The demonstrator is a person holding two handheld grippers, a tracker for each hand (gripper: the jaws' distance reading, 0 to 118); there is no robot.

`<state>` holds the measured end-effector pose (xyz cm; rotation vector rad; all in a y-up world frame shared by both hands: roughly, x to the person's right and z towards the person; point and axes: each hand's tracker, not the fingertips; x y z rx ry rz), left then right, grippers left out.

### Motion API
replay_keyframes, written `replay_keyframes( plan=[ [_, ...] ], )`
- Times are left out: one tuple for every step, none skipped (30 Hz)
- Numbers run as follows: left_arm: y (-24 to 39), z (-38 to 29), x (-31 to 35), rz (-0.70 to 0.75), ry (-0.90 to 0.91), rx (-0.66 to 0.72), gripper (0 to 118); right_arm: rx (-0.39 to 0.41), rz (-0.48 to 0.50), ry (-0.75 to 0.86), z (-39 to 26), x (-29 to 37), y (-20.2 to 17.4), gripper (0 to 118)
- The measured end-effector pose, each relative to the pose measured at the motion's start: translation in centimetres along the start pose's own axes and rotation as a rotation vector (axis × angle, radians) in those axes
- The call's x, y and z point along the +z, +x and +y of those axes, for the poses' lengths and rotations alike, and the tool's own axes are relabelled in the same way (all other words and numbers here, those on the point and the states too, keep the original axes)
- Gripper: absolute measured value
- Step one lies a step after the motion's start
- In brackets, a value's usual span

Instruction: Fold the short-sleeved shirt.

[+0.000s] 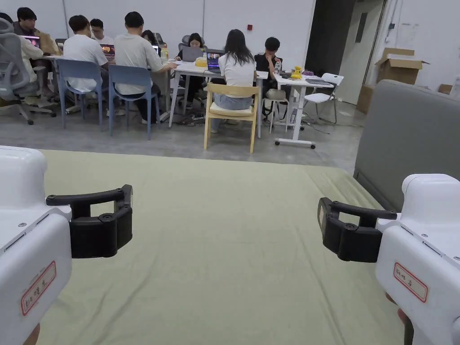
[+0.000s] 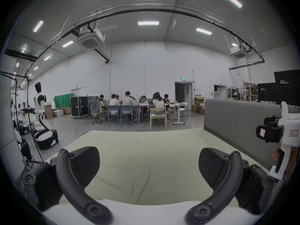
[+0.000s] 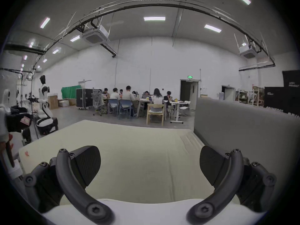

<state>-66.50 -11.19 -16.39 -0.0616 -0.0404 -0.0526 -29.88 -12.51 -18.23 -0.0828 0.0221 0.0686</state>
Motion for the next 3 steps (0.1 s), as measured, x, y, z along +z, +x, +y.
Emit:
replay_keyframes(
  plan=[
    [0.04,0.04,-0.02,-0.002,-0.002,0.000,118,0.003,-0.027,-0.011,0.05,0.02,-0.09,118],
    [0.09,0.08,-0.03,-0.004,-0.004,-0.001,118,0.002,-0.056,-0.025,0.10,0.02,-0.11,118],
    [0.13,0.09,-0.05,-0.005,-0.003,-0.005,118,-0.002,-0.058,-0.037,0.17,0.00,-0.07,118]
  ],
)
